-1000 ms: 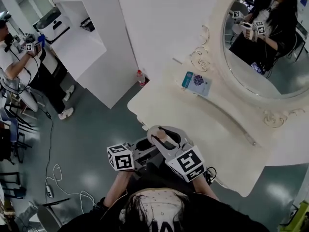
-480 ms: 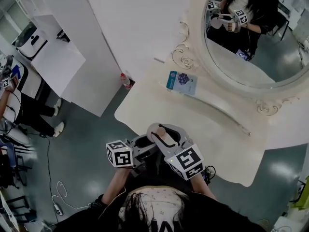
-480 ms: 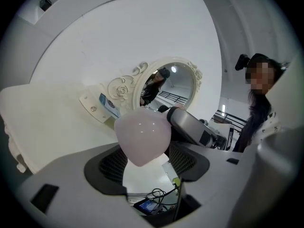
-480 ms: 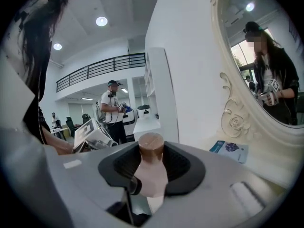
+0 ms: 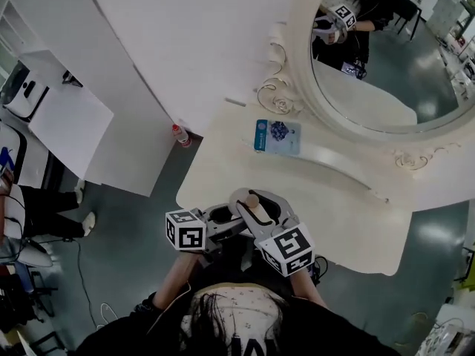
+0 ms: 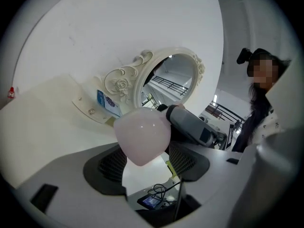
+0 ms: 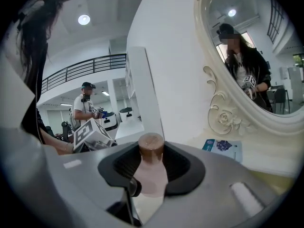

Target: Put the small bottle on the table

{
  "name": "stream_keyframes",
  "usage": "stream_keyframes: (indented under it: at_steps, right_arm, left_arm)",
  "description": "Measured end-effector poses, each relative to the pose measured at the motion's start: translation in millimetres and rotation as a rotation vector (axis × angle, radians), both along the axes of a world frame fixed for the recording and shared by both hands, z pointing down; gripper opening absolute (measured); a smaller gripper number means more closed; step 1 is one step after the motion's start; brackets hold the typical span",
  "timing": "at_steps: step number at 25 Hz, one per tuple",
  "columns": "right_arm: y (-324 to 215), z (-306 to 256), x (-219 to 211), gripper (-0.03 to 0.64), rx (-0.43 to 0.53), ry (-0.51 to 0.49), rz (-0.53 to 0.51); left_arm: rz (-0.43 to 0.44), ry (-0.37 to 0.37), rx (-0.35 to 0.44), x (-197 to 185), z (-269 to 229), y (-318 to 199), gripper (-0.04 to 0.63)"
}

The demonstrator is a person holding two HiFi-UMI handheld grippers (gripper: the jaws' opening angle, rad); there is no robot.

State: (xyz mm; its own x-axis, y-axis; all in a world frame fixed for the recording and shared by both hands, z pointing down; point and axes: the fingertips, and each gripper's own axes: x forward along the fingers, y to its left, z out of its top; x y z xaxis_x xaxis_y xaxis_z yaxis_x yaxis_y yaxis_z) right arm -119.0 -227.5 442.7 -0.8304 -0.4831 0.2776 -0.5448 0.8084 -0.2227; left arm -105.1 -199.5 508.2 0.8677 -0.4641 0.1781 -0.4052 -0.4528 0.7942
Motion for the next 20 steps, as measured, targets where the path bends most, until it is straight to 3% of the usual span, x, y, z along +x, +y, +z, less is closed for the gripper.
stream_keyframes:
  at_steps: [6, 14, 20]
  right_arm:
    - [-25.7, 18.2, -13.7, 0.149, -0.049, -0.005, 0.098]
    - [-70.7, 64.7, -3.0, 0.147, -0.089, 0.077, 0.255]
    - [-96.4, 115.7, -5.4, 0.147, -0.154, 0.136, 0.294]
  left_arm:
    - [0.121, -0.169, 0.035, -21.1, 25.6, -16.4, 0.261]
    - [0.089, -0.134, -0.031, -67.6, 40.7, -44.5, 0.261]
    - [0.067, -0.106, -0.035, -93.2, 39.4, -61.7, 0.261]
